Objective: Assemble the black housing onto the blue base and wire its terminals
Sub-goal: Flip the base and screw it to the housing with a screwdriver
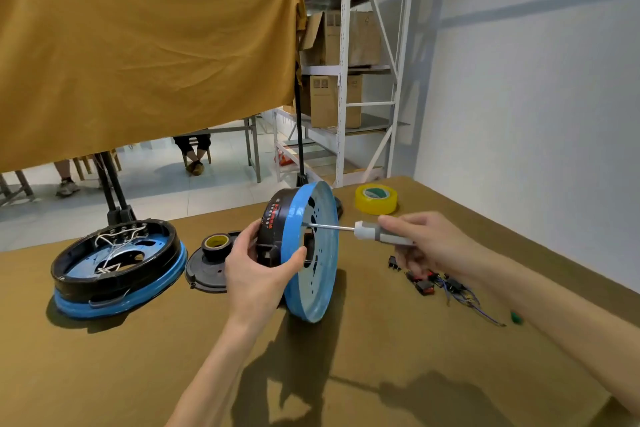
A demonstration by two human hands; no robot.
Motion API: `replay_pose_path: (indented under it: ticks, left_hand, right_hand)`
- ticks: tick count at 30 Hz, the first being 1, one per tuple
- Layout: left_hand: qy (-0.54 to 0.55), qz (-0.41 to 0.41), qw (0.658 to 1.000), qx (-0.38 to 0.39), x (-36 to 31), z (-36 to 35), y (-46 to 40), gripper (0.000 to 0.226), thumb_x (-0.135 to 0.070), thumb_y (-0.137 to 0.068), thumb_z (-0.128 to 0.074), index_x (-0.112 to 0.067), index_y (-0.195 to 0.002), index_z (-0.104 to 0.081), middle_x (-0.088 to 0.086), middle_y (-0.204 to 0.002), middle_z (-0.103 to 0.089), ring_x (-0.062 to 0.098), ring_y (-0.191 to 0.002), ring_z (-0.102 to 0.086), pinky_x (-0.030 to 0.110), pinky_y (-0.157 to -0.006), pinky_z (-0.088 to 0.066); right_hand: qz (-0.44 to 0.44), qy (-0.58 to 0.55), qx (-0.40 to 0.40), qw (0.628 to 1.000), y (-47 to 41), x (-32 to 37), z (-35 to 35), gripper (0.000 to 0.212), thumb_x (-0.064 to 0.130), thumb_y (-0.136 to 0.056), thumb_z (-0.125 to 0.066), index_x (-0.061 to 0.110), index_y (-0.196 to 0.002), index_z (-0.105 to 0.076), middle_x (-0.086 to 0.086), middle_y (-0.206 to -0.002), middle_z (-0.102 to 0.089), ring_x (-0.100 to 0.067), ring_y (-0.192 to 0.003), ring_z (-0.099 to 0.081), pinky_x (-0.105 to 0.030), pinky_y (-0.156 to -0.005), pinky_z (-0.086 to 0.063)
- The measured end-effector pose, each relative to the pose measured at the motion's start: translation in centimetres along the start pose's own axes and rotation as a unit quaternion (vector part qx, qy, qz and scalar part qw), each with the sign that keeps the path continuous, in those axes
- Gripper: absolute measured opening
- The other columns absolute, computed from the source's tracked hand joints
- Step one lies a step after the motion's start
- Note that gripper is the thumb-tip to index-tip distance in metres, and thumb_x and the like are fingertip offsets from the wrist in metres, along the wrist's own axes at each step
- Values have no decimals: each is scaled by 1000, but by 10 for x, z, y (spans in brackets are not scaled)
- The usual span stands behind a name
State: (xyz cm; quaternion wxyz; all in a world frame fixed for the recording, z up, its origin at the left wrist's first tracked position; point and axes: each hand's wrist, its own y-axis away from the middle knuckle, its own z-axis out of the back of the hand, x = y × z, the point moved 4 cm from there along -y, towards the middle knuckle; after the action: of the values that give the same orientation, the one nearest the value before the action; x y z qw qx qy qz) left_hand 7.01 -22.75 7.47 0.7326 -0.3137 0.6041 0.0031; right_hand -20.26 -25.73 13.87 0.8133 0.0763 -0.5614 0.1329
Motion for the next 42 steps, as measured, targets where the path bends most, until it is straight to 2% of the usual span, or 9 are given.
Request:
replay_pose_path:
  ticks: [3, 8, 15, 21, 26, 29, 32, 37, 42]
  left_hand:
    - [5, -9, 1000, 3, 3, -1, 6, 83, -32, -67, -93, -23, -140, -55, -24, -113, -64, -18, -104, -59, 3, -75, -50]
    - [-7, -24, 1000, 5, -1, 2, 10, 78, -37, -66, -93, -33, -134, -54, -25, -108, -67, -15, -105, -61, 5, -75, -52]
    - [-6, -33, 999, 8, -1, 2, 12, 75, -39, -65, -92, -36, -129, -53, -40, -105, -65, -15, -105, -61, 4, -74, -51]
    - [9, -35, 999, 16, 0, 1, 10, 77, -46, -64, -91, -31, -131, -57, -25, -108, -70, -7, -106, -65, 8, -75, -54]
    - [6, -32, 999, 12, 4, 7, 10, 96, -59, -58, -86, -22, -141, -56, -19, -116, -68, -8, -108, -63, 16, -83, -58]
    - [10, -29, 999, 12, 5, 8, 12, 93, -59, -59, -87, -23, -139, -58, -18, -115, -70, -3, -111, -64, 25, -88, -60]
    - [17, -30, 999, 15, 5, 8, 13, 85, -59, -60, -86, -29, -134, -58, -25, -113, -69, -5, -110, -64, 17, -84, -58]
    - [20, -23, 999, 18, 1, 10, 15, 68, -47, -65, -90, -46, -124, -55, -30, -110, -68, -10, -109, -62, 10, -79, -55]
    - [27, -15, 999, 23, -2, 10, 17, 68, -55, -62, -86, -47, -121, -55, -32, -110, -68, -10, -108, -63, 7, -77, -53]
  right_hand:
    - [-62, -21, 56, 996, 10, -25, -12, 47, 63, -86, -68, 16, -94, -72, -11, -70, -62, -15, -48, -43, -23, -44, -34]
    - [-58, -130, 65, 988, 16, -32, -7, 61, 25, -74, -86, 4, -124, -57, -3, -71, -57, -11, -52, -38, -21, -48, -34]
    - [-74, -8, 59, 995, 18, -10, -2, 63, 64, -92, -59, 2, -93, -73, -13, -69, -59, -13, -42, -33, -22, -41, -27]
    - [-35, 2, 73, 997, 19, 9, -13, 34, 26, -86, -82, 8, -109, -64, -4, -71, -62, -13, -47, -42, -21, -42, -34]
    - [-101, 14, 95, 990, 12, 24, -15, 39, 41, -104, -57, 5, -100, -72, -10, -79, -71, -10, -40, -38, -19, -36, -26]
    - [-118, 27, 130, 984, 11, 29, -12, 34, 41, -92, -74, 8, -101, -70, -5, -76, -64, -9, -45, -36, -18, -36, -25]
    - [-97, 34, 90, 991, 7, 29, -9, 30, 24, -85, -83, 6, -104, -68, -8, -74, -60, -10, -45, -38, -19, -37, -27]
    - [-126, 28, 112, 985, 5, 25, -18, 42, 44, -104, -55, 6, -97, -71, -8, -71, -67, -10, -36, -37, -19, -33, -26]
    - [-50, 101, 86, 990, 6, 30, -21, 34, 46, -97, -67, 14, -97, -78, -4, -74, -68, -11, -45, -49, -24, -42, -34]
